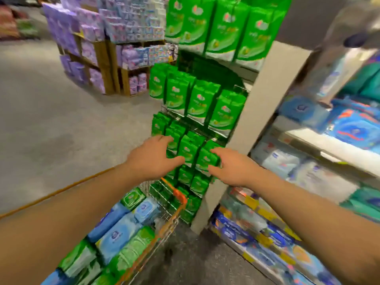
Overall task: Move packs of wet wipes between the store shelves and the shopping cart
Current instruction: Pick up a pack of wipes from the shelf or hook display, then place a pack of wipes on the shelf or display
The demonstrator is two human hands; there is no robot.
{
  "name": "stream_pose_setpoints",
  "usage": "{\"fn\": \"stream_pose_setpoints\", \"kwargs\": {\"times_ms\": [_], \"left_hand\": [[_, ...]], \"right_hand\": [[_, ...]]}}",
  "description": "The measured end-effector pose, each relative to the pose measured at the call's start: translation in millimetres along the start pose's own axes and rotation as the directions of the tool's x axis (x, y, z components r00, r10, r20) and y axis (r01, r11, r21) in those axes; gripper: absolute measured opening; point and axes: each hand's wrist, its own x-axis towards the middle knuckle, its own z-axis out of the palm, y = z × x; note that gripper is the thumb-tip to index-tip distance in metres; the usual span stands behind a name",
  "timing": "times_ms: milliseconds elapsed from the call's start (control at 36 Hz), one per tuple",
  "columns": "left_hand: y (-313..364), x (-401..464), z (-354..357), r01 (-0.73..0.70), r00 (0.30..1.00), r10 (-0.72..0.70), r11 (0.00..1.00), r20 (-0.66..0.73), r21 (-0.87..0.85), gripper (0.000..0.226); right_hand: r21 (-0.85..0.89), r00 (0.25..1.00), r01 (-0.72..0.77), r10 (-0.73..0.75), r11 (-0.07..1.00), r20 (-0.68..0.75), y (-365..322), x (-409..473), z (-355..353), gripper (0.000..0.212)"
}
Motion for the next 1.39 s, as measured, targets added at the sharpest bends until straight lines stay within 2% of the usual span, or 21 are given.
{"fn": "stream_pose_setpoints", "kwargs": {"times_ms": [83, 167, 278, 361, 444, 472, 556, 611, 694, 917, 1028, 1167, 1222, 1333, 1389], "left_hand": [[75, -4, 11, -0.095, 0.995, 0.094, 0.995, 0.042, 0.025, 0.088], [176, -13, 37, -0.26, 0.963, 0.253, 0.964, 0.097, 0.06, 0.101], [292, -39, 68, -0.414, 0.9, 0.406, 0.91, 0.16, 0.022, 0.087], [362, -54, 90, -0.537, 0.821, 0.528, 0.843, 0.216, -0.023, 0.101], [425, -68, 109, -0.631, 0.748, 0.61, 0.775, 0.26, -0.002, 0.083], [445, -75, 113, -0.658, 0.727, 0.631, 0.753, 0.269, 0.014, 0.084], [501, -89, 125, -0.74, 0.653, 0.702, 0.671, 0.285, 0.046, 0.101], [539, -96, 133, -0.785, 0.598, 0.742, 0.619, 0.302, 0.034, 0.101], [592, -105, 146, -0.833, 0.534, 0.792, 0.553, 0.296, 0.025, 0.088], [719, -99, 182, -0.884, 0.451, 0.848, 0.468, 0.278, 0.004, 0.109], [780, -81, 199, -0.903, 0.418, 0.879, 0.43, 0.23, 0.0, 0.091], [846, -59, 218, -0.888, 0.431, 0.872, 0.456, 0.231, -0.061, 0.098], [871, -53, 226, -0.891, 0.423, 0.875, 0.449, 0.236, -0.069, 0.095], [914, -46, 242, -0.891, 0.417, 0.883, 0.444, 0.214, -0.096, 0.113], [930, -43, 249, -0.885, 0.418, 0.882, 0.449, 0.216, -0.12, 0.108]], "right_hand": [[0.064, 0.991, -0.117, 0.12, 0.991, -0.061, 56, -58, -9, 0.063], [0.123, 0.95, -0.278, 0.291, 0.953, -0.111, 129, -142, -15, 0.063], [0.158, 0.88, -0.434, 0.455, 0.887, -0.135, 205, -251, -19, 0.069], [0.182, 0.806, -0.546, 0.572, 0.818, -0.153, 250, -323, -21, 0.065], [0.206, 0.726, -0.636, 0.667, 0.744, -0.166, 291, -384, -21, 0.07], [0.226, 0.699, -0.657, 0.693, 0.72, -0.176, 303, -404, -20, 0.071], [0.262, 0.625, -0.709, 0.756, 0.655, -0.196, 333, -456, -22, 0.07], [0.267, 0.581, -0.743, 0.79, 0.613, -0.197, 350, -489, -23, 0.07], [0.268, 0.526, -0.78, 0.825, 0.565, -0.209, 376, -533, -26, 0.067], [0.292, 0.417, -0.83, 0.876, 0.476, -0.241, 456, -609, -40, 0.056], [0.311, 0.362, -0.852, 0.902, 0.422, -0.234, 507, -629, -43, 0.058], [0.329, 0.35, -0.859, 0.919, 0.392, -0.18, 565, -643, -49, 0.06], [0.338, 0.339, -0.859, 0.921, 0.386, -0.191, 588, -648, -52, 0.061], [0.375, 0.334, -0.835, 0.913, 0.402, -0.235, 626, -656, -57, 0.06], [0.391, 0.349, -0.819, 0.905, 0.42, -0.241, 644, -658, -58, 0.062]]}}
